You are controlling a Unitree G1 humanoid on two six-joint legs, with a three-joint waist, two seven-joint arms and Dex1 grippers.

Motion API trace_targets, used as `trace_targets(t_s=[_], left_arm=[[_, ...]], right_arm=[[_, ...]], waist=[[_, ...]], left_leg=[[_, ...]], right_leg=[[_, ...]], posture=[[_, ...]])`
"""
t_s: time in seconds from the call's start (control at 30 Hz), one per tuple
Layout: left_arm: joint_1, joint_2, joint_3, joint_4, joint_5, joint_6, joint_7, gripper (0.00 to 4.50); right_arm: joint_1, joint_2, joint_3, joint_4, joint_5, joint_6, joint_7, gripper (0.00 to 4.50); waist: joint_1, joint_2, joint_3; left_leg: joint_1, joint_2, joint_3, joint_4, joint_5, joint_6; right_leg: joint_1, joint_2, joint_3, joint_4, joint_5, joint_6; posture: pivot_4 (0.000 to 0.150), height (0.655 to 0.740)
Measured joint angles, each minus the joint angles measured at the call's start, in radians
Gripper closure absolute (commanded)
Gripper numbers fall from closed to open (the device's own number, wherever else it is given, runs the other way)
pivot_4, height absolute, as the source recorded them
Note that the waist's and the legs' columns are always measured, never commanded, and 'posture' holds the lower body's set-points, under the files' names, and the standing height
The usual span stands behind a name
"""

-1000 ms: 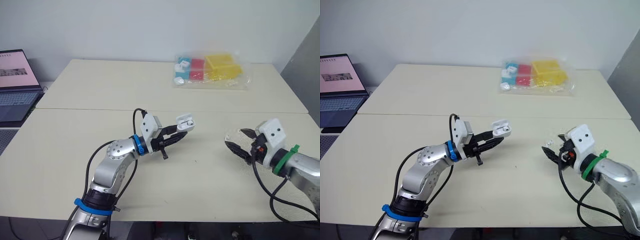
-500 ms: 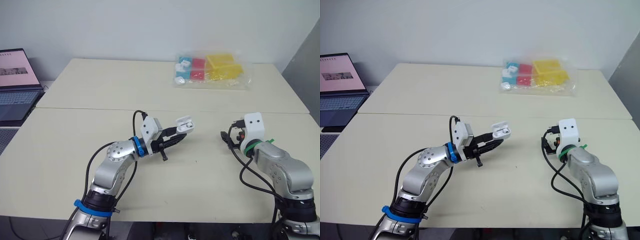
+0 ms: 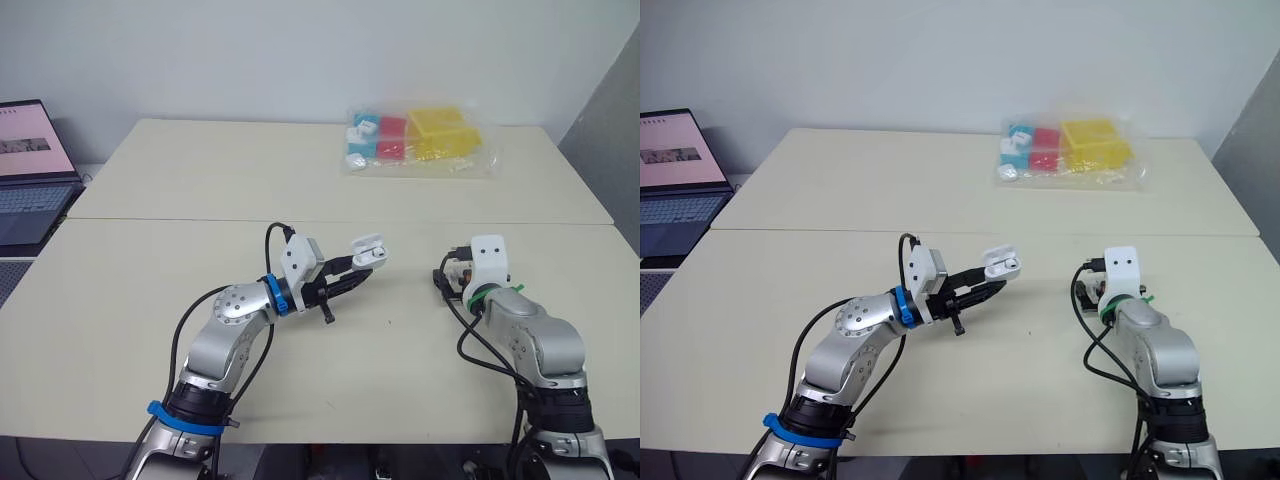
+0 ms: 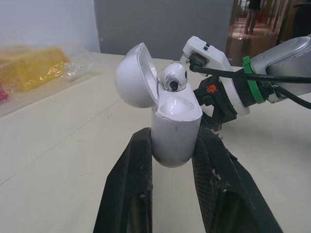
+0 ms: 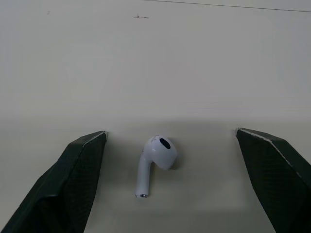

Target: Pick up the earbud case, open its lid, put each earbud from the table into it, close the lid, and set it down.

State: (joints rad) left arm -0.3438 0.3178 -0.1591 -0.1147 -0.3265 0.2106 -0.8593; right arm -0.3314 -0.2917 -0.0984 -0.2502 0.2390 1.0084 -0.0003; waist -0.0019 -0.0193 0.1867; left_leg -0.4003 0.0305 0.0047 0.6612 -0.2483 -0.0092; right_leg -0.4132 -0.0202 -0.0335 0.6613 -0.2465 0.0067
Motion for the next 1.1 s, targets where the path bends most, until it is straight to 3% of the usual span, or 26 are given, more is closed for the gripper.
trace_targets(t_s=[0.3, 0.67, 0.9, 1.1], left_arm=[[0.0, 0.0, 0.0, 0.0, 0.001, 0.0, 0.0, 3.74], [0.0, 0.002, 0.0, 0.0, 0.006, 0.0, 0.001, 3.74], [0.004, 0.022, 0.0, -0.001, 0.012, 0.0, -0.004, 3.74], [0.029, 0.045, 0.003, -0.034, 0.012, 0.008, -0.004, 3.74]], right_arm=[[-0.001, 0.024, -0.001, -0.007, 0.001, 0.009, 0.004, 3.97], [0.0, -0.113, 0.005, -0.022, 0.024, 0.026, 0.155, 4.04], [0.042, -0.475, 0.124, -0.094, 0.102, -0.181, 0.66, 4.04], [0.096, -0.72, 0.236, 0.073, 0.001, -0.651, 1.07, 4.04]], waist=[[0.004, 0.0, 0.0], [0.0, 0.0, 0.0], [0.001, 0.0, 0.001], [0.001, 0.0, 0.001]], left_leg=[[0.0, 0.0, 0.0, 0.001, 0.0, 0.0], [-0.001, 0.0, 0.0, 0.0, 0.0, 0.0], [-0.001, -0.001, 0.0, -0.001, 0.0, 0.0], [0.0, -0.001, 0.001, -0.001, 0.0, 0.0]], right_leg=[[0.001, -0.001, 0.0, 0.0, 0.0, 0.0], [0.0, 0.0, 0.0, -0.001, 0.0, 0.0], [0.0, 0.0, -0.001, -0.004, 0.0, 0.0], [0.001, 0.0, -0.002, -0.004, 0.0, 0.0]], posture=[[0.15, 0.7345], [0.15, 0.7345], [0.15, 0.7345], [0.15, 0.7345]])
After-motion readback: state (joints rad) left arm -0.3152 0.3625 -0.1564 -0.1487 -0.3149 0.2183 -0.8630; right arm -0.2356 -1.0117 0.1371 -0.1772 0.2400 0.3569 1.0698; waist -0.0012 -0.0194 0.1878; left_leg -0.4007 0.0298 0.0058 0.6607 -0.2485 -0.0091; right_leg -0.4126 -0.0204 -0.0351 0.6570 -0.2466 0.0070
